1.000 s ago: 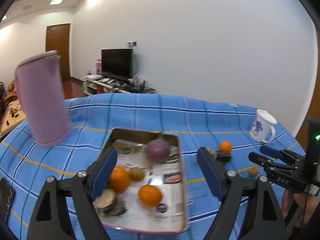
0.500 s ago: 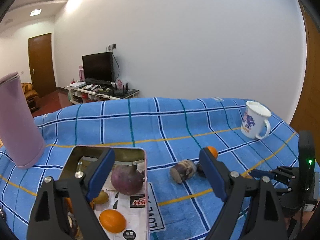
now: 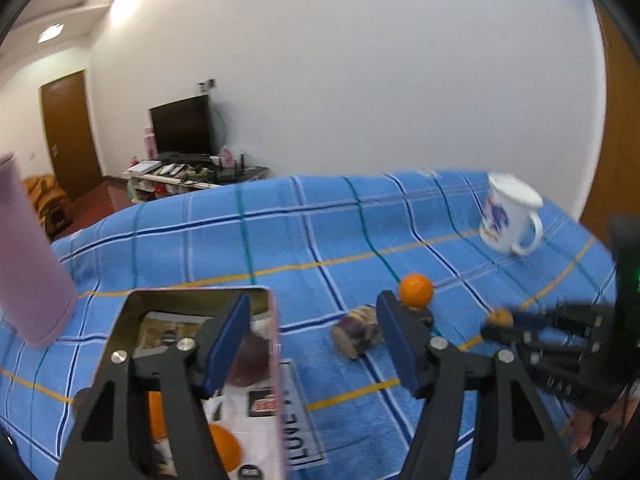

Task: Organize fruits
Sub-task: 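Grasp the small yellow-brown fruit with the right gripper, then move the left gripper to the tangerine on the dark root while the right holds the fruit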

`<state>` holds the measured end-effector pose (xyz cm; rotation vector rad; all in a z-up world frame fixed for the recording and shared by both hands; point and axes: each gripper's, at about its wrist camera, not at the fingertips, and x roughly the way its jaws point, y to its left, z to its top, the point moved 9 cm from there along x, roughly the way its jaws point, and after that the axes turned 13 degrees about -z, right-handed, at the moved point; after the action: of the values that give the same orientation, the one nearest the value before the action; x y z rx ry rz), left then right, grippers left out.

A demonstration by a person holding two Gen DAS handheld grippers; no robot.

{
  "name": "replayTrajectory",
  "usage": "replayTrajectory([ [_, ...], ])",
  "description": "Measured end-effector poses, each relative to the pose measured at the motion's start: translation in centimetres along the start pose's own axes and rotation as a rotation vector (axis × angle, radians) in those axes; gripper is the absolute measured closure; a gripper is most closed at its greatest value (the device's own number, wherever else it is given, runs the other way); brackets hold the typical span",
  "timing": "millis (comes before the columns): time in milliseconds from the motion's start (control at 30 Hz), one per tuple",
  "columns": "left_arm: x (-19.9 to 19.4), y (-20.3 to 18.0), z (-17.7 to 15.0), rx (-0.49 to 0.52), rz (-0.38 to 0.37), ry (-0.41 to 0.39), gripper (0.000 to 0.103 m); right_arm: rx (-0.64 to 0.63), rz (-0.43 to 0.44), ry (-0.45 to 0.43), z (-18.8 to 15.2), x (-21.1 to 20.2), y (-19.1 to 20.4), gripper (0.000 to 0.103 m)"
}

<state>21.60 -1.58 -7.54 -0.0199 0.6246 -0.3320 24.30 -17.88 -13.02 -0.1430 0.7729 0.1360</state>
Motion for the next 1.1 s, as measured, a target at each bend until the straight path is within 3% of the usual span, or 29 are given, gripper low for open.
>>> replayTrajectory([
  [200,3.8,-1.8,-0.8,0.02,-0.026,0.078,0.045,0.031,-0.092,-0.114,3.9,-0.6,0.1,0.076],
  [233,4.0,-2.0,-0.8,0.026,-0.03,0.084,0.049,0.044,-0.097,-0.122,4.1,-0.4,0.1,0.076],
  [433,4.8,-2.9,-1.5,0.036,-0.08,0.119,0.05,0.082,-0.075,-0.122,3.9,0.8,-0.1,0.076],
  [567,5.6,-1.6,-2.4,0.05,0.002,0.149,0.046,0.091,-0.06,-0.156,4.2,0.3,-0.3,0.076],
  [700,4.7,0.9,-1.8,0.012,0.052,0.118,0.046,0.072,-0.053,-0.177,3.9,-0.2,0.2,0.076],
  [967,4.9,-1.0,-2.0,0.019,-0.066,0.12,0.045,0.067,-0.034,-0.167,3.4,0.2,0.7,0.076],
  [1100,6.4,-1.2,-2.5,0.03,-0.071,0.161,0.045,0.068,-0.035,-0.166,3.4,0.4,0.6,0.076],
])
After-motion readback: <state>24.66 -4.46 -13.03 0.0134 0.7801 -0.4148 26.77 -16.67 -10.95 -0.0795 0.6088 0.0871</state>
